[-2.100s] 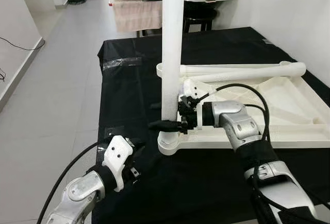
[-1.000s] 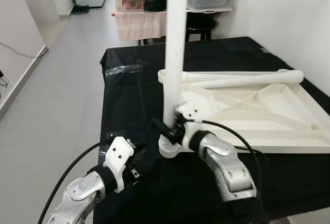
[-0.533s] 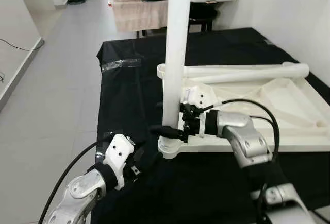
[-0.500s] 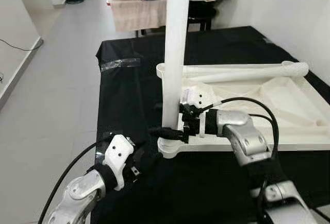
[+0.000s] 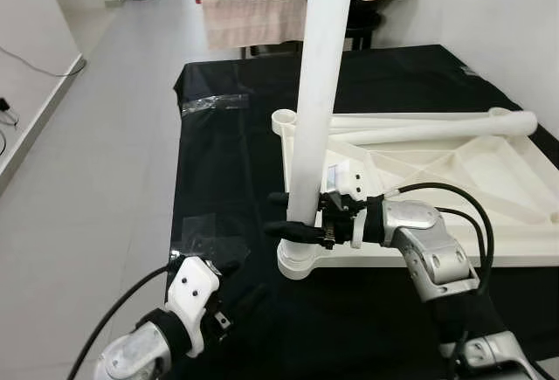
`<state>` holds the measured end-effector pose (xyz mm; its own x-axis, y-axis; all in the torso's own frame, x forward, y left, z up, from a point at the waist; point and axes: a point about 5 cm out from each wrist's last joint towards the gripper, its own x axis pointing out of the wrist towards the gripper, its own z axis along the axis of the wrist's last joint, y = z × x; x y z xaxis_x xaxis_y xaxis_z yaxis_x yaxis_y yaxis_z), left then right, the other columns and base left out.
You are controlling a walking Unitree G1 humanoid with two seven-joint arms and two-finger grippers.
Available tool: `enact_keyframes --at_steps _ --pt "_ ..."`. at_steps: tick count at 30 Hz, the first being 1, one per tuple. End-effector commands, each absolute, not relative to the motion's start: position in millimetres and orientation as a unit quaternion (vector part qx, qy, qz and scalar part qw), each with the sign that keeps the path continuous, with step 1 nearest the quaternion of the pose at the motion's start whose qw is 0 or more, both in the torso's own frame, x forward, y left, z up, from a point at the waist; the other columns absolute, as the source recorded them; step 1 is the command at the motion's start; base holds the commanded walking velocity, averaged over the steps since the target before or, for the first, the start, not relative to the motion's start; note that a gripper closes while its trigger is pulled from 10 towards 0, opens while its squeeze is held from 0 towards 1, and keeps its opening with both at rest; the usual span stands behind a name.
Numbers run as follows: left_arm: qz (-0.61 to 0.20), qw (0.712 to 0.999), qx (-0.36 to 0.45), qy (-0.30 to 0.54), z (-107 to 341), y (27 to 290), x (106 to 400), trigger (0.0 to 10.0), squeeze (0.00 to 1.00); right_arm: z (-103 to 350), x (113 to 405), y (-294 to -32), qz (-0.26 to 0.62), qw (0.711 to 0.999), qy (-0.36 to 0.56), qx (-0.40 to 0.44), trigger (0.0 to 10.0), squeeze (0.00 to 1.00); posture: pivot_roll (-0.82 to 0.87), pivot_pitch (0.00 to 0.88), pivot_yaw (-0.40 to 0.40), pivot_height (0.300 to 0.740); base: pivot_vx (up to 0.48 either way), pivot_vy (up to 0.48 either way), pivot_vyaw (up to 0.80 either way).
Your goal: Building children table
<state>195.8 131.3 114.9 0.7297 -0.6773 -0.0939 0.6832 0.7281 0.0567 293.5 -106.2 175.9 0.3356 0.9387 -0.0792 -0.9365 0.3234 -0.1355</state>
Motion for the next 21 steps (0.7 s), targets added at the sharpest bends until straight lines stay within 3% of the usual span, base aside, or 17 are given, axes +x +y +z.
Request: enact_keyframes --at_steps 1,4,5,6,7,8,10,21 --pt "-0.374 0.926 0.044 0.033 116 132 191 10.0 0.0 147 282 -102 0.495 0.863 0.057 -0.088 0.0 0.0 0.02 0.14 -0.004 0.74 0.0 0.0 0.0" --pt "-0.376 0.925 0.043 0.032 117 131 190 10.0 0.0 144 280 -101 0.446 0.888 0.066 -0.092 0.0 0.0 0.02 0.14 -0.004 0.74 0.0 0.0 0.0" --pt "-0.378 0.924 0.043 0.032 117 131 189 10.0 0.0 139 284 -108 0.333 0.933 0.089 -0.104 0.0 0.0 0.02 0.144 -0.01 0.74 0.0 0.0 0.0" --pt "-0.38 0.924 0.042 0.032 117 131 189 10.0 0.0 133 279 -116 0.238 0.959 0.105 -0.114 0.0 0.0 0.02 0.144 -0.01 0.74 0.0 0.0 0.0" --pt "-0.38 0.924 0.042 0.032 117 131 189 10.0 0.0 133 279 -116 0.238 0.959 0.105 -0.114 0.0 0.0 0.02 0.144 -0.01 0.74 0.0 0.0 0.0" --pt "-0.383 0.922 0.039 0.031 119 130 188 10.0 0.0 125 259 -108 0.211 0.961 0.118 -0.131 0.0 0.0 0.03 0.145 -0.015 0.74 0.0 0.0 0.0" --pt "-0.383 0.922 0.037 0.03 120 130 189 10.0 0.0 126 254 -99 0.251 0.951 0.104 -0.149 0.0 0.0 0.02 0.146 -0.006 0.74 0.0 0.0 0.0" --pt "-0.386 0.922 0.032 0.019 127 129 198 10.0 0.0 135 266 -92 0.247 0.954 0.105 -0.133 0.0 0.0 0.02 0.144 -0.016 0.74 0.0 0.0 0.0"
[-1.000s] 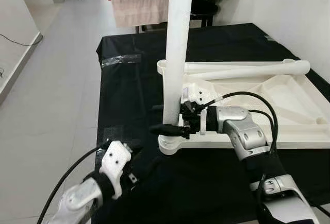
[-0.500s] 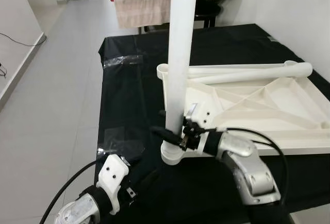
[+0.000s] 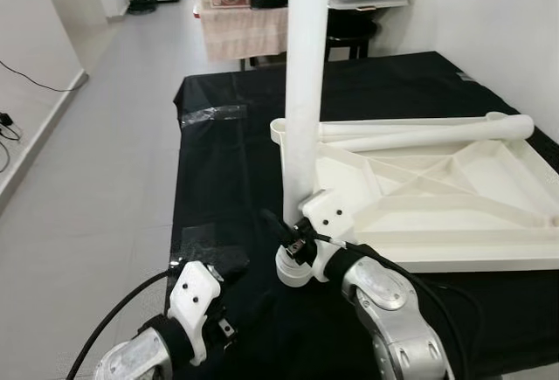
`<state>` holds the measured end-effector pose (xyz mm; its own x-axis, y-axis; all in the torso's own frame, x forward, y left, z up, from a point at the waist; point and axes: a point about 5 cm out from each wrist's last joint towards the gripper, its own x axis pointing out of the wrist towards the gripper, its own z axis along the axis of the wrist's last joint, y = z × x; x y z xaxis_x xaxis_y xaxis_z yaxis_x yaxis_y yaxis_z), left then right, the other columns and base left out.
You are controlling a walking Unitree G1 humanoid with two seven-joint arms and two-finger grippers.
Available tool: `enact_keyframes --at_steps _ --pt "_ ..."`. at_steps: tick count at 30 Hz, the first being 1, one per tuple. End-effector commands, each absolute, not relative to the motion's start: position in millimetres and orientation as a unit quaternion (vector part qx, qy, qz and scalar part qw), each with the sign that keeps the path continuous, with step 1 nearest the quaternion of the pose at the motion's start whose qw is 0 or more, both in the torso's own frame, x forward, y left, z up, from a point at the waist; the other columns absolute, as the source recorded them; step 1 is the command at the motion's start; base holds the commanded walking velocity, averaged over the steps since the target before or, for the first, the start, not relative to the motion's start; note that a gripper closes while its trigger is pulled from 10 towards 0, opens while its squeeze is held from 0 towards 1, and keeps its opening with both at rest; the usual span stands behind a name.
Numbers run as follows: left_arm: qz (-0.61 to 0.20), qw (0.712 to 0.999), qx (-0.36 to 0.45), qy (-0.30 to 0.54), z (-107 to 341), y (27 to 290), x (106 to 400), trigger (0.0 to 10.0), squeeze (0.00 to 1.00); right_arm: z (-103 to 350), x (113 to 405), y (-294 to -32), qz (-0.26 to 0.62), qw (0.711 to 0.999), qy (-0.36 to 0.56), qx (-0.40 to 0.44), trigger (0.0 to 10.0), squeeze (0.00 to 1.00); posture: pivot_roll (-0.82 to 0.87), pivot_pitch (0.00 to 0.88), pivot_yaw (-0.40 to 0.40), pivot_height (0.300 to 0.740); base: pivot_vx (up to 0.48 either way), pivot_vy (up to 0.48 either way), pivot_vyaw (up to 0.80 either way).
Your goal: Building children table
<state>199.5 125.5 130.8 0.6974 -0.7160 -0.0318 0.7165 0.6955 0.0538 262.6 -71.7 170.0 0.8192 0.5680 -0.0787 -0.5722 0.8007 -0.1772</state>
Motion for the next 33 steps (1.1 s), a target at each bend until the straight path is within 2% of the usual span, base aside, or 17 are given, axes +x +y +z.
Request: enact_keyframes --at_steps 1,2,3,5,7,8,9,10,12,16,18,21,22,26,27,32,33 --pt "-0.384 0.923 0.035 0.016 128 130 201 10.0 0.0 139 269 -89 0.261 0.953 0.101 -0.113 10.0 0.0 0.02 0.142 -0.018 0.74 0.0 0.0 0.0" --pt "-0.384 0.923 0.035 0.016 128 130 201 10.0 0.0 139 269 -89 0.261 0.953 0.101 -0.113 10.0 0.0 0.02 0.142 -0.018 0.74 0.0 0.0 0.0" --pt "-0.379 0.925 0.039 0.01 130 131 206 10.0 0.0 144 273 -84 0.305 0.944 0.094 -0.087 10.0 1.0 0.02 0.133 -0.019 0.74 0.0 0.0 0.0" --pt "-0.376 0.926 0.041 0.008 130 131 211 10.0 0.0 147 274 -79 0.402 0.905 0.087 -0.105 10.0 1.0 0.02 0.122 -0.018 0.74 0.0 0.0 0.0" --pt "-0.378 0.925 0.045 0.009 131 131 215 10.0 0.0 152 284 -84 0.442 0.888 0.075 -0.103 10.0 1.0 0.02 0.11 -0.019 0.74 0.0 0.0 0.0" --pt "-0.38 0.924 0.047 0.009 131 130 216 10.0 0.0 155 289 -86 0.451 0.885 0.071 -0.094 10.0 0.77 0.02 0.11 -0.019 0.74 0.0 0.0 0.0" --pt "-0.384 0.922 0.051 0.01 131 130 218 10.0 0.0 161 297 -90 0.471 0.876 0.06 -0.087 10.0 0.24 0.03 0.1 -0.019 0.74 0.0 0.0 0.0" --pt "-0.386 0.921 0.054 0.011 131 130 220 10.0 0.0 165 303 -92 0.489 0.867 0.056 -0.078 10.0 0.0 0.04 0.089 -0.019 0.74 0.0 0.0 0.0" --pt "-0.389 0.919 0.056 0.011 130 130 221 10.0 0.0 169 308 -94 0.508 0.856 0.052 -0.084 10.0 0.0 0.04 0.086 -0.019 0.74 0.0 0.0 0.0" --pt "-0.395 0.916 0.064 0.012 130 130 221 10.0 0.0 179 314 -102 0.601 0.787 0.053 -0.13 10.0 0.0 0.05 0.069 -0.02 0.74 0.0 0.0 0.0" --pt "-0.397 0.916 0.064 0.011 130 130 219 10.0 0.0 181 322 -105 0.623 0.77 0.063 -0.126 10.0 0.0 0.06 0.063 -0.021 0.74 0.0 0.0 0.0" --pt "-0.395 0.916 0.064 0.01 130 131 218 10.0 0.0 181 330 -106 0.629 0.764 0.069 -0.127 10.0 0.0 0.07 0.06 -0.02 0.74 0.0 0.0 0.0" --pt "-0.394 0.917 0.063 0.01 130 131 218 10.0 0.0 181 334 -106 0.628 0.764 0.07 -0.127 4.8 0.0 0.07 0.06 -0.02 0.74 0.0 0.0 0.0" --pt "-0.394 0.917 0.063 0.01 130 131 218 10.0 0.0 181 338 -106 0.63 0.763 0.07 -0.126 4.8 0.0 0.07 0.06 -0.02 0.74 0.0 0.0 0.0" --pt "-0.392 0.918 0.062 0.009 130 132 217 10.0 0.0 181 341 -106 0.631 0.763 0.071 -0.124 0.0 0.0 0.08 0.061 -0.021 0.74 0.0 0.0 0.0" --pt "-0.388 0.921 0.042 0.006 131 128 211 10.0 0.0 177 342 -116 0.627 0.768 0.072 -0.108 0.0 0.0 0.07 0.074 -0.027 0.74 0.0 0.0 0.0" --pt "-0.383 0.923 0.04 0.003 130 128 210 10.0 0.0 173 339 -124 0.607 0.784 0.072 -0.105 0.0 0.0 0.07 0.076 -0.03 0.74 0.0 0.0 0.0"
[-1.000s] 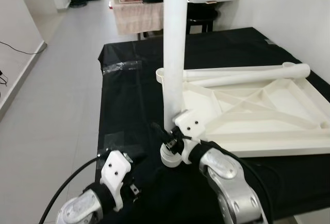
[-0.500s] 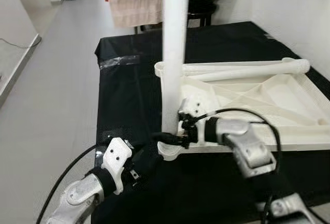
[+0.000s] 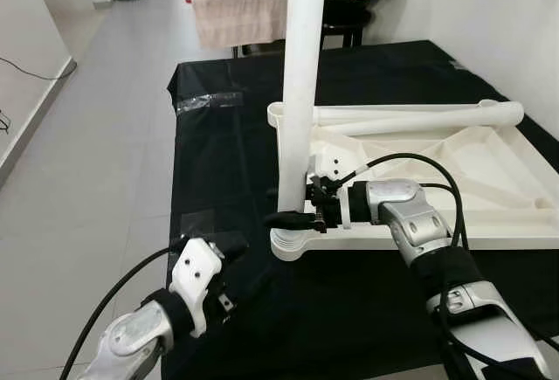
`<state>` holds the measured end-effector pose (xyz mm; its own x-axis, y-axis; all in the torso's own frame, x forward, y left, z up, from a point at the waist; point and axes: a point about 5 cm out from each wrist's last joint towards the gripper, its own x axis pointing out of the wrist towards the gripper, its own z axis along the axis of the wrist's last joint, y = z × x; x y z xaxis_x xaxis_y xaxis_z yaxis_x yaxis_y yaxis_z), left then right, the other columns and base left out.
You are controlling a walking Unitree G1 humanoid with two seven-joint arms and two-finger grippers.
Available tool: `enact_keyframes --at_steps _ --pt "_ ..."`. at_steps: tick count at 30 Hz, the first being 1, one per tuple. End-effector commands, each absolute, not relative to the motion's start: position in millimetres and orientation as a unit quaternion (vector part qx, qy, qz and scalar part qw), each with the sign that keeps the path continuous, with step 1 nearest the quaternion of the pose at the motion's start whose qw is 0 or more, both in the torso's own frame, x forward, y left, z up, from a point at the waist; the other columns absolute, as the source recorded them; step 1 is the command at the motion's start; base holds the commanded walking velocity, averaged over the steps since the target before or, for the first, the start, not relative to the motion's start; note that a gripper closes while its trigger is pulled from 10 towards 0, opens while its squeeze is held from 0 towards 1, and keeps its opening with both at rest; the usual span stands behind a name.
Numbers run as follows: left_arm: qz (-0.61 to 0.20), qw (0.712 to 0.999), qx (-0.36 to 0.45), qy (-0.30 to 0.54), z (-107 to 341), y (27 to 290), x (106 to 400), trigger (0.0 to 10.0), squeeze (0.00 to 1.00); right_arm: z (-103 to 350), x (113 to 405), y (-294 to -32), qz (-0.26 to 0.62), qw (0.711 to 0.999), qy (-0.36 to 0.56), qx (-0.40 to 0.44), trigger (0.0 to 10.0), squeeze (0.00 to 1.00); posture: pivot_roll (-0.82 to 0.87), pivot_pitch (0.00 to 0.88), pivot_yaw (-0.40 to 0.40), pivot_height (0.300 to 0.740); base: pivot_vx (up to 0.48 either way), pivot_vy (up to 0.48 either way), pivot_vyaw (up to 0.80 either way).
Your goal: Building children table
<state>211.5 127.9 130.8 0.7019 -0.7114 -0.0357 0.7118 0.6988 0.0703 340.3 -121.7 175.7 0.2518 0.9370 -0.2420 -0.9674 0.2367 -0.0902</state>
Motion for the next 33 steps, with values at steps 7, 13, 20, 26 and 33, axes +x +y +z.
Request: enact_keyframes --at_steps 7,13,20,26,33 --pt "-0.378 0.925 0.042 -0.002 131 132 214 10.0 0.0 137 317 -126 0.268 0.953 0.118 -0.081 0.0 0.0 0.05 0.086 -0.042 0.74 0.0 0.0 0.0" --pt "-0.385 0.922 0.041 0.0 130 132 224 10.0 0.0 133 292 -107 0.288 0.943 0.102 -0.128 0.0 0.0 0.02 0.054 -0.019 0.74 0.0 0.0 0.0" --pt "-0.388 0.921 0.035 0.001 129 131 229 10.0 0.0 141 308 -106 0.32 0.936 0.092 -0.115 10.0 0.0 0.02 0.042 -0.026 0.74 0.0 0.0 0.0" --pt "-0.387 0.922 0.028 0.003 129 129 232 10.0 0.0 181 307 -95 0.509 0.856 0.008 -0.086 10.0 1.0 0.02 0.033 -0.031 0.74 0.0 0.0 0.0" --pt "-0.39 0.92 0.034 0.0 127 125 234 10.0 0.0 182 311 -108 0.618 0.765 0.041 -0.176 10.0 0.0 0.04 0.017 -0.036 0.74 0.0 0.0 0.0"
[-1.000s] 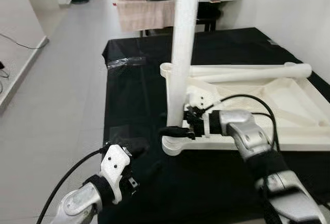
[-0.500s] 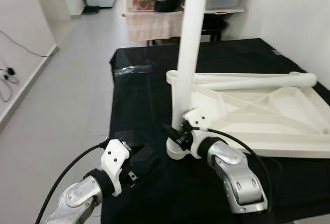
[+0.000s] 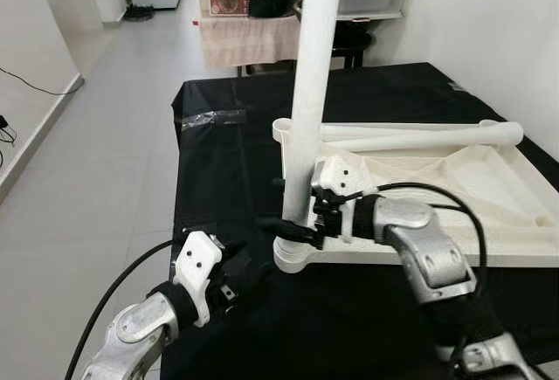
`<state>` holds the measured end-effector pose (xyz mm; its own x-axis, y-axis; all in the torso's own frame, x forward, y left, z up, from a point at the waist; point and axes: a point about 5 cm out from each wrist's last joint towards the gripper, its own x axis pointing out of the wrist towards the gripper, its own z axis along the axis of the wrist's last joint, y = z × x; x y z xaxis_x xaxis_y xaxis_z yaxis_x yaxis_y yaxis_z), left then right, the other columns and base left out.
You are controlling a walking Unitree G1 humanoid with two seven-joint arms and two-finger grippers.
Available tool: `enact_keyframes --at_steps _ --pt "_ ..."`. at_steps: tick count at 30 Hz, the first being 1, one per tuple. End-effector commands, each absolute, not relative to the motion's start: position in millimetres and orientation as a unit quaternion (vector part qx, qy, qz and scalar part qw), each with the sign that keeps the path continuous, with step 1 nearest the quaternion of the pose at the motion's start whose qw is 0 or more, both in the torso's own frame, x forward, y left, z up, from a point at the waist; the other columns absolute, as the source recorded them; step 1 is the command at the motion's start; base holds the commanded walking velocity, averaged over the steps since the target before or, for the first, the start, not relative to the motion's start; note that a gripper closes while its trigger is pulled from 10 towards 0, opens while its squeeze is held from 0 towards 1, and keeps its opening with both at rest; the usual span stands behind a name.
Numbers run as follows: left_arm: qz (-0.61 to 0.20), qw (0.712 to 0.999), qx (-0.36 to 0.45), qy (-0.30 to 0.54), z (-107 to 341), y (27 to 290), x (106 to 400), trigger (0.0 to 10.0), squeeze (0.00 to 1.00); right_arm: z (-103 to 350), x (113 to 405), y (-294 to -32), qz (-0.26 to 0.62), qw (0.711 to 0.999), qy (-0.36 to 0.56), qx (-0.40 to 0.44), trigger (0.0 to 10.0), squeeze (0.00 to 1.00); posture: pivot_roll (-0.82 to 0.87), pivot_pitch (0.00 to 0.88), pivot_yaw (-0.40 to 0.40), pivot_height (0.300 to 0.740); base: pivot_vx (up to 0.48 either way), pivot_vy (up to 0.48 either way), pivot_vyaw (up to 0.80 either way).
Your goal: Building children table
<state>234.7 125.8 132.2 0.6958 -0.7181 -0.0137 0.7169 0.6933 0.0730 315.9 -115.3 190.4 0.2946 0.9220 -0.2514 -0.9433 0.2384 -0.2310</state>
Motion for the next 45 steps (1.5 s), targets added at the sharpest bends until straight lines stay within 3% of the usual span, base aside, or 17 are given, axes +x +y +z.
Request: enact_keyframes --at_steps 1,5,6,7,20,21,23,25,26,37,38,39,40,41,42,43,45 --pt "-0.389 0.921 0.037 -0.003 127 125 234 10.0 0.0 180 318 -110 0.627 0.756 0.058 -0.176 10.0 0.0 0.04 0.016 -0.037 0.74 0.0 0.0 0.0" --pt "-0.386 0.922 0.037 -0.005 127 124 235 10.0 0.0 175 332 -107 0.622 0.76 0.077 -0.172 10.0 0.0 0.04 0.01 -0.039 0.74 0.0 0.0 0.0" --pt "-0.385 0.922 0.037 -0.005 126 123 234 10.0 0.0 172 337 -105 0.618 0.764 0.083 -0.167 4.2 0.0 0.05 0.007 -0.046 0.74 0.0 0.0 0.0" --pt "-0.384 0.923 0.036 -0.005 126 122 234 10.0 0.0 167 338 -103 0.622 0.761 0.091 -0.161 0.0 0.0 0.05 0.008 -0.047 0.74 0.0 0.0 0.0" --pt "-0.387 0.922 0.032 -0.005 126 119 231 10.0 0.0 155 324 -130 0.635 0.756 0.102 -0.12 0.0 0.0 0.02 0.026 -0.037 0.74 0.0 0.0 0.0" --pt "-0.388 0.921 0.031 -0.005 126 119 231 10.0 0.0 154 320 -145 0.585 0.794 0.1 -0.136 0.0 0.0 0.02 0.034 -0.047 0.74 0.0 0.0 0.0" --pt "-0.388 0.921 0.031 -0.006 126 120 230 10.0 0.0 154 320 -148 0.555 0.814 0.098 -0.143 0.0 0.0 0.02 0.034 -0.047 0.74 0.0 0.0 0.0" --pt "-0.385 0.922 0.031 -0.007 127 123 230 10.0 0.0 144 323 -145 0.286 0.942 0.113 -0.132 0.0 0.0 0.01 0.048 -0.051 0.74 0.0 0.0 0.0" --pt "-0.384 0.923 0.032 -0.007 127 124 230 10.0 0.0 140 318 -152 0.156 0.974 0.129 -0.104 0.0 0.0 0.01 0.048 -0.051 0.74 0.0 0.0 0.0" --pt "-0.385 0.922 0.037 -0.003 127 126 234 10.0 0.0 128 298 -115 0.311 0.933 0.129 -0.128 0.0 0.0 0.02 0.037 -0.035 0.74 0.0 0.0 0.0" --pt "-0.384 0.923 0.039 -0.003 127 126 235 10.0 0.0 128 300 -114 0.323 0.929 0.133 -0.123 10.0 0.0 0.02 0.034 -0.037 0.74 0.0 0.0 0.0" --pt "-0.384 0.923 0.039 -0.003 127 126 235 10.0 0.0 128 300 -114 0.323 0.929 0.133 -0.123 10.0 0.0 0.02 0.034 -0.037 0.74 0.0 0.0 0.0" --pt "-0.38 0.924 0.039 -0.004 127 127 235 10.0 0.0 130 301 -112 0.34 0.924 0.134 -0.114 10.0 0.05 0.02 0.034 -0.037 0.74 0.0 0.0 0.0" --pt "-0.376 0.926 0.039 -0.005 127 127 235 10.0 0.0 136 303 -111 0.368 0.916 0.123 -0.1 10.0 0.69 0.02 0.033 -0.037 0.74 0.0 0.0 0.0" --pt "-0.376 0.926 0.039 -0.005 127 127 235 10.0 0.0 136 303 -111 0.368 0.916 0.123 -0.1 10.0 0.69 0.02 0.033 -0.037 0.74 0.0 0.0 0.0" --pt "-0.376 0.926 0.041 -0.004 127 127 236 10.0 0.0 158 299 -104 0.477 0.871 0.077 -0.089 10.0 1.0 0.03 0.03 -0.04 0.74 0.0 0.0 0.0" --pt "-0.376 0.926 0.041 -0.004 127 127 236 10.0 0.0 158 299 -104 0.477 0.871 0.077 -0.089 10.0 1.0 0.03 0.03 -0.04 0.74 0.0 0.0 0.0"
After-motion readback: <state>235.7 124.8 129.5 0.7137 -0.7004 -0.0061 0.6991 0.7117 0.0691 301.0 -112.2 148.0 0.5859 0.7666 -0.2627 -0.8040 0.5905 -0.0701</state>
